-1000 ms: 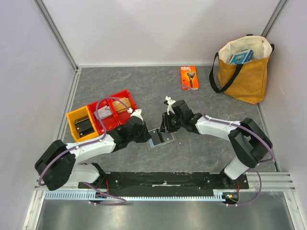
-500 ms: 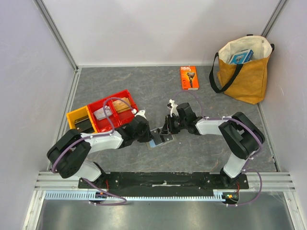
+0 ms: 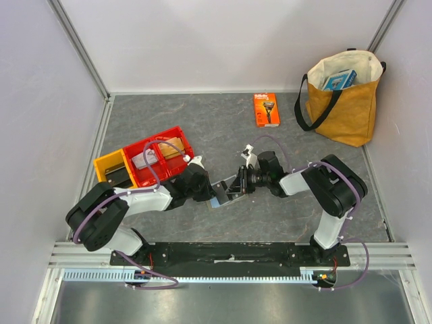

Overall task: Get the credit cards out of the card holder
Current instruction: Remove the credit card from the card holder.

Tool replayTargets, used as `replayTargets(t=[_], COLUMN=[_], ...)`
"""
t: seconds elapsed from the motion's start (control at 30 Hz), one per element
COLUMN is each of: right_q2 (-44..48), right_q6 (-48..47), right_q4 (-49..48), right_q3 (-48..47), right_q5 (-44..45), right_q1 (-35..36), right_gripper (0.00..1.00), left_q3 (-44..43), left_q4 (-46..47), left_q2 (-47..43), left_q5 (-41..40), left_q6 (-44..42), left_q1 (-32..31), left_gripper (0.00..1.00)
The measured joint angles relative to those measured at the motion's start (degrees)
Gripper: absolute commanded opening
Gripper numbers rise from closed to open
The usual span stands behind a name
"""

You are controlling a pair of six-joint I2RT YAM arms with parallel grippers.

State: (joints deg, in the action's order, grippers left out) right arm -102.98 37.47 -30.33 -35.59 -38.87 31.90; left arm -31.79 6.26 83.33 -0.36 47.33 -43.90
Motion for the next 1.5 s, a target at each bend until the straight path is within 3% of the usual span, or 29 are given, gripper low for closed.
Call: replayTargets(t=[0.23,0.63,0.73,0.9,1.3,1.4,1.5], right_q2=[-1.20,-3.10,-3.41,-3.74,4.39,8.13,12.70], right_q6=[3.63,5.64,5.84,6.01,-2.12,-3.89,-4.68], right_q4=[-6.71,-10.10,-10.51,-10.97,1.44,5.57,8.61], right_q3=[1.70,1.79,1.79,1.79,1.79,1.81,2.01], right_q5=[-3.06,-4.00,-4.26,-4.79,-4.37,-3.06,-2.12], right_q1=[-1.14,-1.33,-1.33,-1.40,-8.57,-10.23,-10.32], right_gripper=[0.19,0.15,0.01,0.00,0.00,0.00,0.00], left_q3=[0.11,0.22,0.24,0.31,1.40,1.84,2.45], left_q4=[0.11,-0.11,-0.07,-0.15,0.09,-0.28,-1.55], left_q2=[0.00,-0.26,-0.26,-0.39,-1.53,-2.43,-4.70], left_q5=[0.52,0.50,0.50,0.50,0.94,0.90,0.96], left_q6=[0.15,0.15,0.15,0.15,0.17,0.17,0.11], left_q1=[0.39,0.44,0.44,0.44,1.51,1.77,1.90], left_gripper=[0.02,0.02,0.02,0.02,0.02,0.08,0.24])
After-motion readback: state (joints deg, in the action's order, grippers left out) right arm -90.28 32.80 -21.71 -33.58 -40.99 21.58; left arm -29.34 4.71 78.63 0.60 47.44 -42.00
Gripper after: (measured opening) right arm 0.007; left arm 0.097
